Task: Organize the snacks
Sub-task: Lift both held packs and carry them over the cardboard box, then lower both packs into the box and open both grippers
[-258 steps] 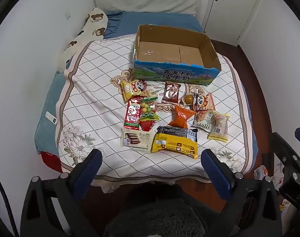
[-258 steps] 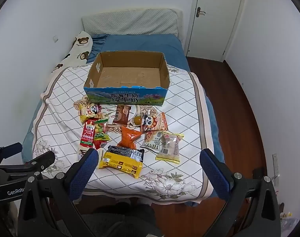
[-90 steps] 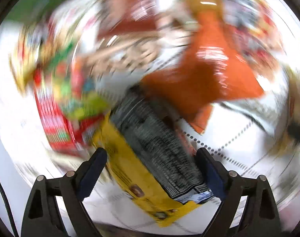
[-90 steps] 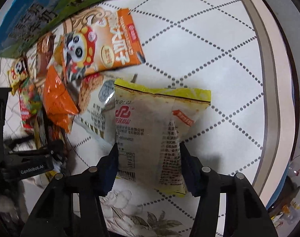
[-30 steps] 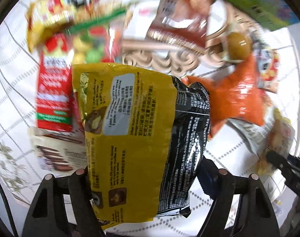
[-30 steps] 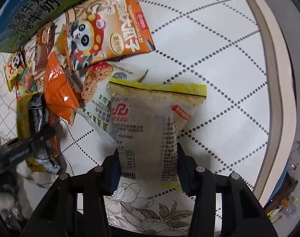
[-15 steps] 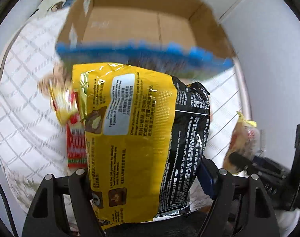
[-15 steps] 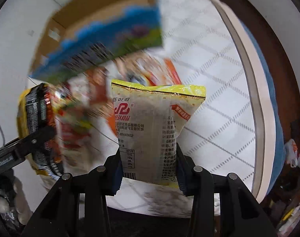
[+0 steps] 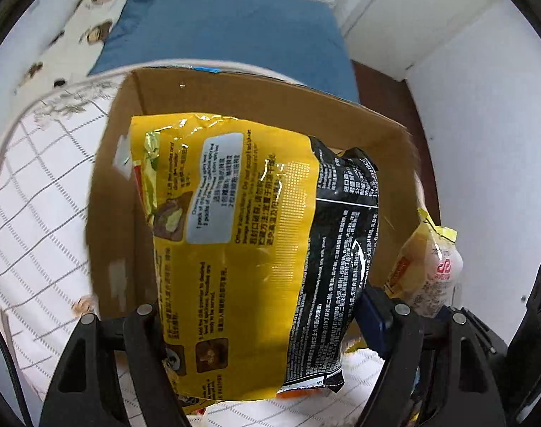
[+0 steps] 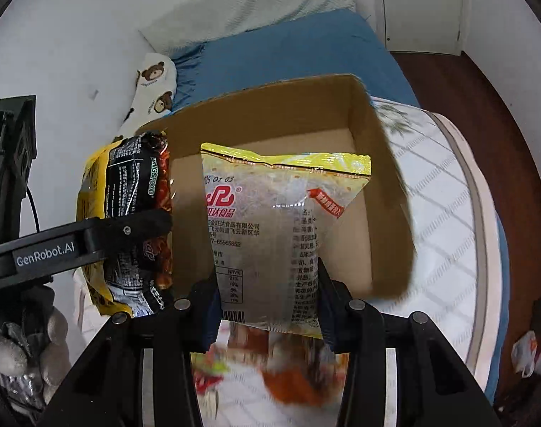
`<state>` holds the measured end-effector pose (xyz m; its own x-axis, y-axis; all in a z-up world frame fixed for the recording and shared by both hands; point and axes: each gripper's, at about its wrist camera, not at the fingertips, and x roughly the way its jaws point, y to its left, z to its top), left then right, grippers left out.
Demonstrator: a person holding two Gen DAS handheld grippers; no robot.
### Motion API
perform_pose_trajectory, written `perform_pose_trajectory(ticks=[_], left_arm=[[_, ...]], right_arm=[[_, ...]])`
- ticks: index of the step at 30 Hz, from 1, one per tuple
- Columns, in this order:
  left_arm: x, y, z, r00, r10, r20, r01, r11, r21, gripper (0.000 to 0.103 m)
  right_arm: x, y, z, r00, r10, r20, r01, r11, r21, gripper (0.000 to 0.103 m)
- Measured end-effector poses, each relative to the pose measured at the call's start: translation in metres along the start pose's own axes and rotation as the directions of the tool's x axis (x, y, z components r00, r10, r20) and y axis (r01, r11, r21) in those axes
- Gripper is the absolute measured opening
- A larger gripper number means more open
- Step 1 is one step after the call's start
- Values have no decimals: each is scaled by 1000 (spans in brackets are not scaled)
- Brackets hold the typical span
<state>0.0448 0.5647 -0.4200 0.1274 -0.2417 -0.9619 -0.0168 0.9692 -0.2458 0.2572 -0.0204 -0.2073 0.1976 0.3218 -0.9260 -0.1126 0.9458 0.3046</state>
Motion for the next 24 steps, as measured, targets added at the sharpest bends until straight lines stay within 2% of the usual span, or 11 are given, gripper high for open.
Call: perform_pose_trajectory(ticks=[3,6,10,11,12,15,16,18,19,23,24], left_arm=[[40,44,14,999,-2,-50,-1,998,-62,77],[63,85,13,996,-5,-87,-3,995,-96,77],[89,118,2,991,-19,-133,1,991,-134,77],[94,133,-3,990,-6,-142,-13,991,-131,77],[111,129,1,989,7,-145,-25,992,-127,77],[122,160,-19,985,38,-166,-60,990,-127,78],[127,174,-23,983,43,-179,-67,989,-133,78],[139,210,-23,981,49,-186,-76,987,-139,83],[139,221,-30,981,60,-182,-86,987,-138,92],[139,260,-42,986,73,-151,-91,988,-122,95],[136,249,-41,987,80,-139,-97,989,-116,95]], right_arm=[[37,5,32,999,-7,-38,6,1000,-8,47],[78,0,57,997,-3,-80,2,1000,-15,47],[117,-3,74,993,-12,-120,7,999,-42,47],[123,-4,75,992,-14,-128,8,999,-48,47],[133,-4,78,990,-15,-139,7,998,-58,47],[152,-1,84,987,-9,-163,-4,997,-82,48],[157,-1,85,984,-6,-178,-11,996,-92,50],[172,-4,89,974,-34,-222,9,994,-113,79],[174,-4,90,975,-38,-221,13,993,-115,95],[176,-11,93,976,-34,-214,13,995,-100,95],[175,-13,92,976,-39,-213,18,995,-99,95]])
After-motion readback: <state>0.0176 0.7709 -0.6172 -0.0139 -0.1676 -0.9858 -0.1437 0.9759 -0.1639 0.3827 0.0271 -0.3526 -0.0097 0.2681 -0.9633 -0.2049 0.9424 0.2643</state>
